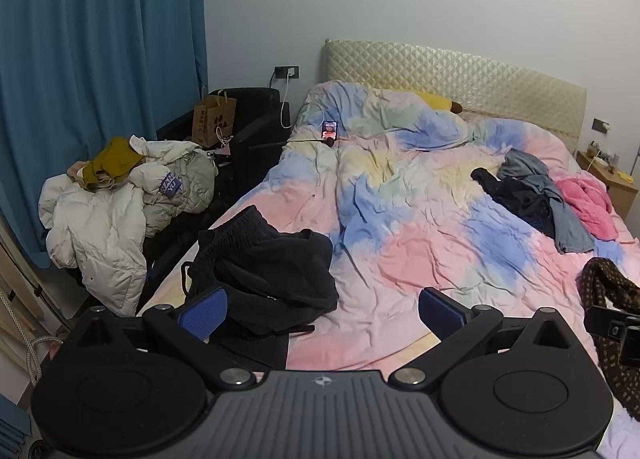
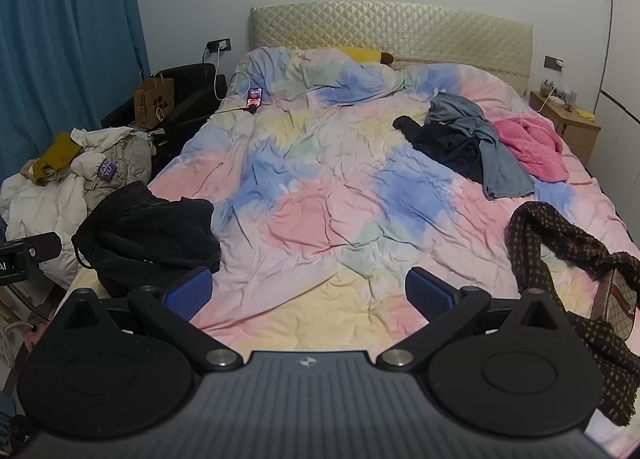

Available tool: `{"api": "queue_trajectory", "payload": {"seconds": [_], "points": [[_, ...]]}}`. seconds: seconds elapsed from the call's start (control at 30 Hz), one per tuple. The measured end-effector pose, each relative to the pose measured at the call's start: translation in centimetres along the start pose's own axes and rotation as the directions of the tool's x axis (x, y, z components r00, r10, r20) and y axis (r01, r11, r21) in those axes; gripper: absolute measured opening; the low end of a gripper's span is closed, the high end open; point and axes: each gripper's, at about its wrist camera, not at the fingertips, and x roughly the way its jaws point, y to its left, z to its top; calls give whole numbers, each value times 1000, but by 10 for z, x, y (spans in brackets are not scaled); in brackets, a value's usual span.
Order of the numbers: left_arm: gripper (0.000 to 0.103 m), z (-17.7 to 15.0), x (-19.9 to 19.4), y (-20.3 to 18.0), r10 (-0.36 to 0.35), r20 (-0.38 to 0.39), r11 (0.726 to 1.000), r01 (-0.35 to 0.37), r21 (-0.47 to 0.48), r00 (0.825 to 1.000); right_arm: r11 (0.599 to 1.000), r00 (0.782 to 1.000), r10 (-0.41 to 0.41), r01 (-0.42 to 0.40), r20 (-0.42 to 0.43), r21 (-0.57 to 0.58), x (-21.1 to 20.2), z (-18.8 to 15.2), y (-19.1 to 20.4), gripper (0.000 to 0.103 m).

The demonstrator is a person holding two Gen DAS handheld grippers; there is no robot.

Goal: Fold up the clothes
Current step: 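Move both grippers toward the black sweatpants on the bed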

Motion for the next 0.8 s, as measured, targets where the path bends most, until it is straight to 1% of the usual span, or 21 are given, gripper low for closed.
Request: {"api": "queue_trajectory", "payload": {"seconds": [0.13,0.4,0.53,0.8], "points": [[103,0,-1,-1,-2,2,1000,2,0,1000,1000,1000,2,-2,2,4,-2,4,-3,103],[103,-10,1,6,-14,0,1000,14,-4,1000,1000,1000,-20,21,22,-6,-1,-13,4,103],[103,-12,-4,2,-20,-7,1000,20,0,1000,1000,1000,-21,21,15,1,-3,-18,4,103],[103,-11,-5,0,-28,-14,1000,28,6,1000,1000,1000,-22,22,6,11,-3,-15,3,103]]}}
